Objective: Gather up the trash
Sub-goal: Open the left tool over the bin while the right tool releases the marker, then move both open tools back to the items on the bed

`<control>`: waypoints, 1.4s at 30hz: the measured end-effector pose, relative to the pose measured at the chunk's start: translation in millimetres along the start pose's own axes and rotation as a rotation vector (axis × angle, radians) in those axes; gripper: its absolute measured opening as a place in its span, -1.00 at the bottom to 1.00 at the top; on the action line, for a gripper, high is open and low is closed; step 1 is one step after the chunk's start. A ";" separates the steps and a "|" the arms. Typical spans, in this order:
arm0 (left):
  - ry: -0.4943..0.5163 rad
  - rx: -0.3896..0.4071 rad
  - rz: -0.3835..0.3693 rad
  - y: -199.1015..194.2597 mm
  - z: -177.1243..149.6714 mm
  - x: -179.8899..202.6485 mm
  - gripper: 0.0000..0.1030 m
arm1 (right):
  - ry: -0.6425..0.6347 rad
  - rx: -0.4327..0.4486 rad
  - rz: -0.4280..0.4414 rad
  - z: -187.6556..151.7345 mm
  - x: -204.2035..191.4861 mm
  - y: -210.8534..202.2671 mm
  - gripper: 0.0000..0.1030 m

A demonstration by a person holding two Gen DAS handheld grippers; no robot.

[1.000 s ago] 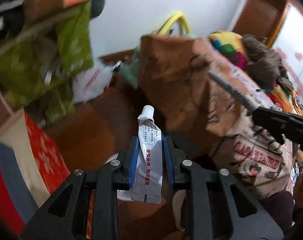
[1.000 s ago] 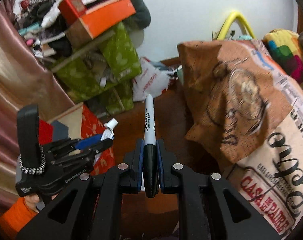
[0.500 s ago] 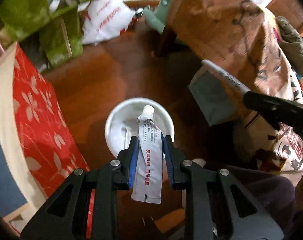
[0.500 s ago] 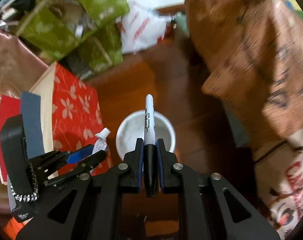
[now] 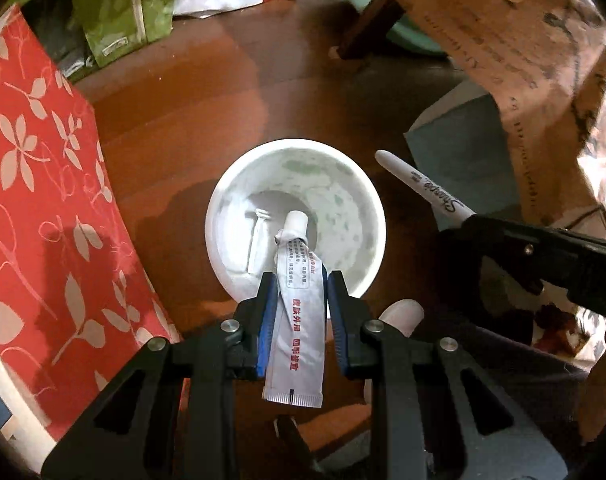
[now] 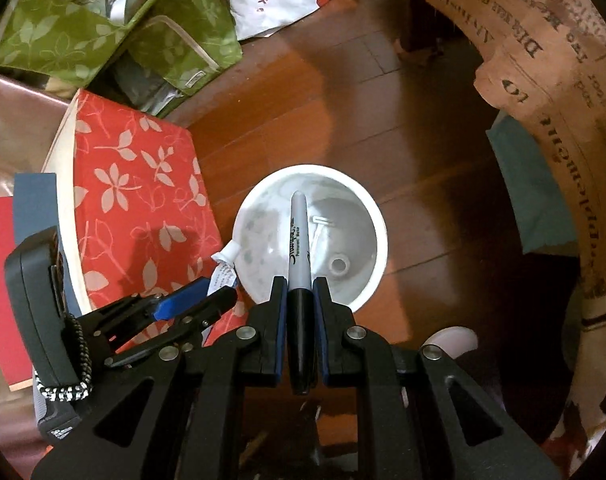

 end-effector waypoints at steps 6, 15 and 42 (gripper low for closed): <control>-0.005 0.012 0.009 -0.1 9.0 2.7 -0.52 | 0.019 -0.031 0.052 3.6 -1.2 6.7 -0.59; 0.025 0.050 0.013 -18.9 13.3 11.4 -0.43 | -0.013 0.043 -0.024 1.2 -8.7 -6.8 -0.24; 0.258 0.435 0.057 -209.7 7.4 103.0 -0.43 | -0.084 0.594 -0.175 -53.8 -24.7 -229.1 -0.24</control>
Point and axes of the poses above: each gripper's, at about its wrist camera, not at the fingertips, and y roughly the way its jaws point, x to its right, z to its top, the point moved 1 cm from there along y, roughly the way its jaws point, and after that the axes turned 2 degrees about z, right-handed, at the moved point
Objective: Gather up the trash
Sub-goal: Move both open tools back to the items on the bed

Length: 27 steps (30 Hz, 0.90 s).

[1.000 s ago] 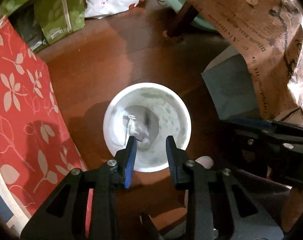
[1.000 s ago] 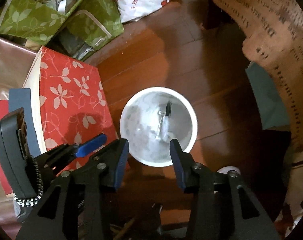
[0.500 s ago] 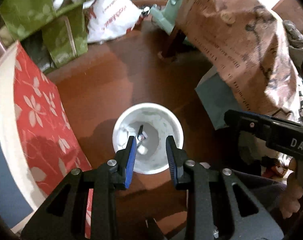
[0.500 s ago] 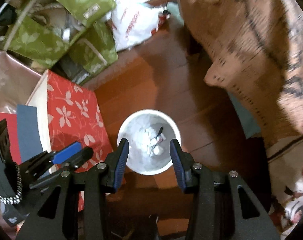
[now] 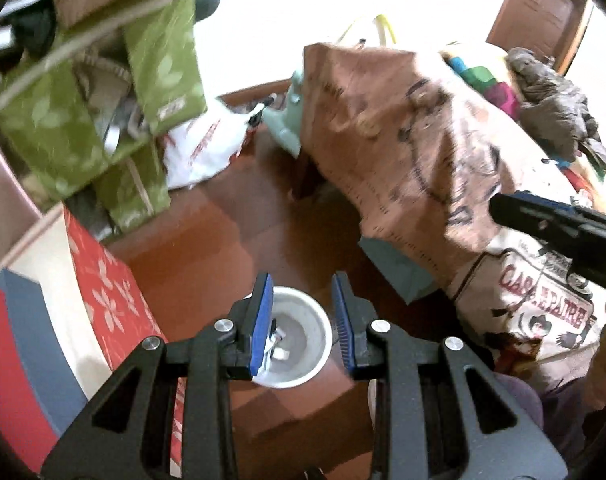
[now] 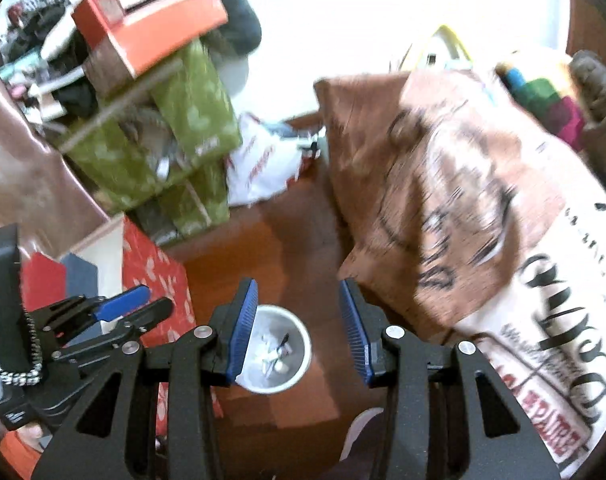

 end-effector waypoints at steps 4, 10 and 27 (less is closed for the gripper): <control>0.016 0.055 -0.040 -26.5 17.8 23.6 -0.43 | 0.003 0.111 -0.036 7.0 12.5 -49.6 -0.24; 0.091 0.164 -0.084 -75.2 43.5 80.2 -0.43 | 0.030 0.257 -0.095 6.7 39.9 -116.3 -0.24; 0.352 0.269 -0.235 -120.4 64.1 274.4 0.16 | 0.158 0.421 -0.358 -31.1 167.6 -229.3 0.11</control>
Point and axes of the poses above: each gripper's, at about its wrist camera, not at the fingertips, and y roughly the way its jaws point, x to its right, z to its top, the point moved 1 cm from there along y, roughly the way its jaws point, and after that the axes turned 2 degrees about z, right-handed, at the moved point
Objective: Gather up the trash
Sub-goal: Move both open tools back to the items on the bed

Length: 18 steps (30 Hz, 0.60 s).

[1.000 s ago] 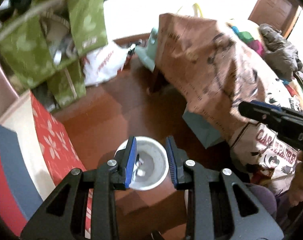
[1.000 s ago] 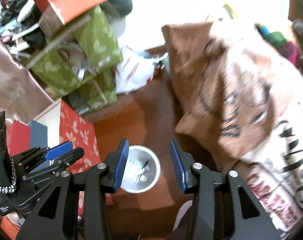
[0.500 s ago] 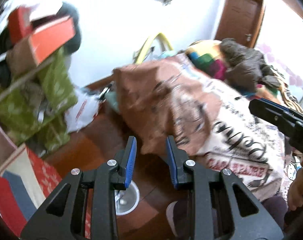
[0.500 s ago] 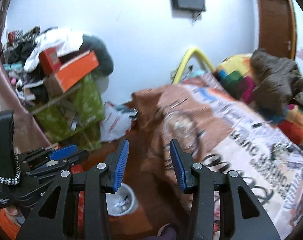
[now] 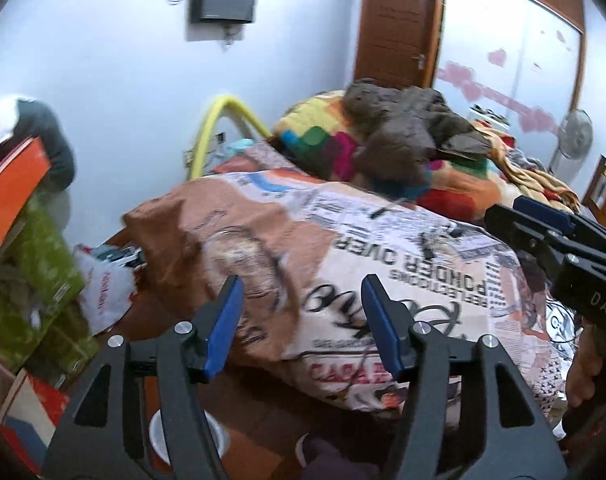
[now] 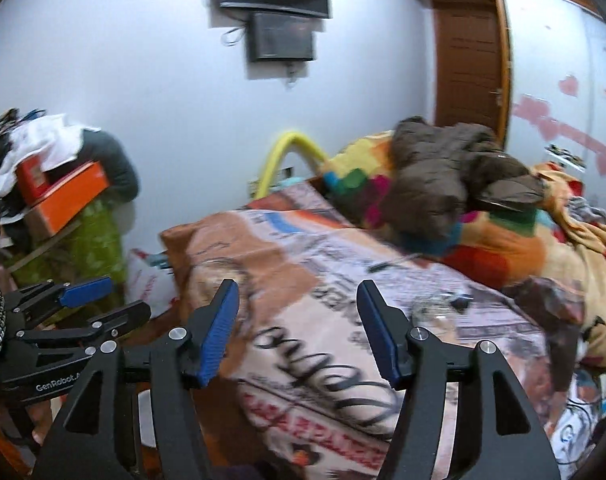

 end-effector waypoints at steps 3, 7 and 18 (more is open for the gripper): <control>0.032 -0.026 -0.034 19.8 7.0 28.3 0.16 | 0.025 0.003 -0.042 -0.5 29.2 -1.7 0.17; 0.076 -0.071 -0.075 48.9 13.9 61.8 0.16 | 0.069 0.000 -0.093 -5.6 69.7 -0.5 0.19; 0.128 -0.180 -0.153 135.9 14.6 120.8 0.16 | 0.271 -0.141 -0.156 -41.8 178.0 41.2 0.19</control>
Point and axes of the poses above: each gripper's, at about its wrist camera, not at the fingertips, and y roughly the way its jaws point, x to its right, z to its top, the point moved 1 cm from there along y, roughly the way its jaws point, and after that the axes turned 2 degrees about z, right-handed, at the moved point
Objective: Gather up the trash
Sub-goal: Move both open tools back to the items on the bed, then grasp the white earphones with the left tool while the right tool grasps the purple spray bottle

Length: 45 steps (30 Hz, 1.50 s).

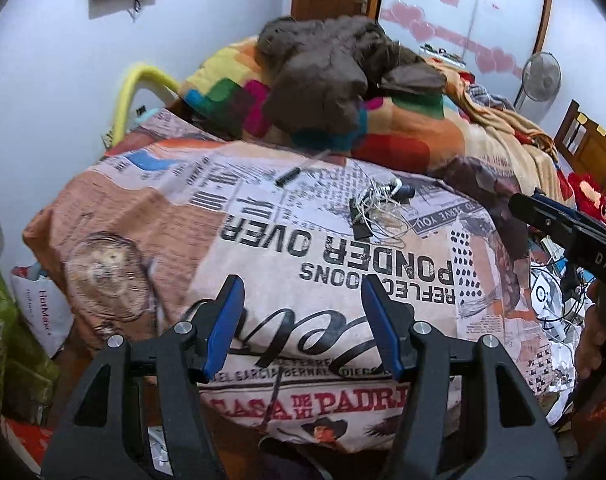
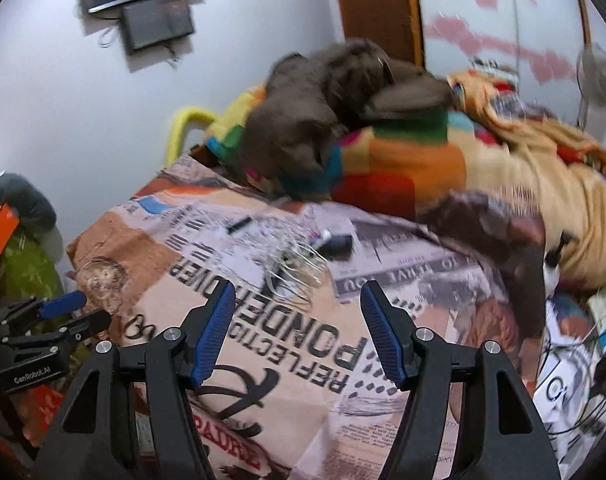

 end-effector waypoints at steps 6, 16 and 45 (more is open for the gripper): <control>-0.012 -0.057 -0.034 47.5 3.9 7.0 0.16 | 0.033 -0.056 -0.025 -0.1 25.7 42.2 0.19; -0.013 -0.091 -0.054 98.5 12.3 9.6 0.16 | -0.001 -0.166 -0.105 9.5 57.4 125.8 0.19; 0.023 -0.141 -0.093 138.2 -6.7 11.4 0.16 | -0.062 -0.218 0.007 35.9 47.3 195.3 -0.12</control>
Point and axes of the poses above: each gripper's, at about its wrist camera, not at the fingertips, and y roughly the way its jaws point, x to its right, z to its top, the point moved 1 cm from there along y, roughly the way its jaws point, and after that the axes turned 2 degrees about z, right-handed, at the moved point
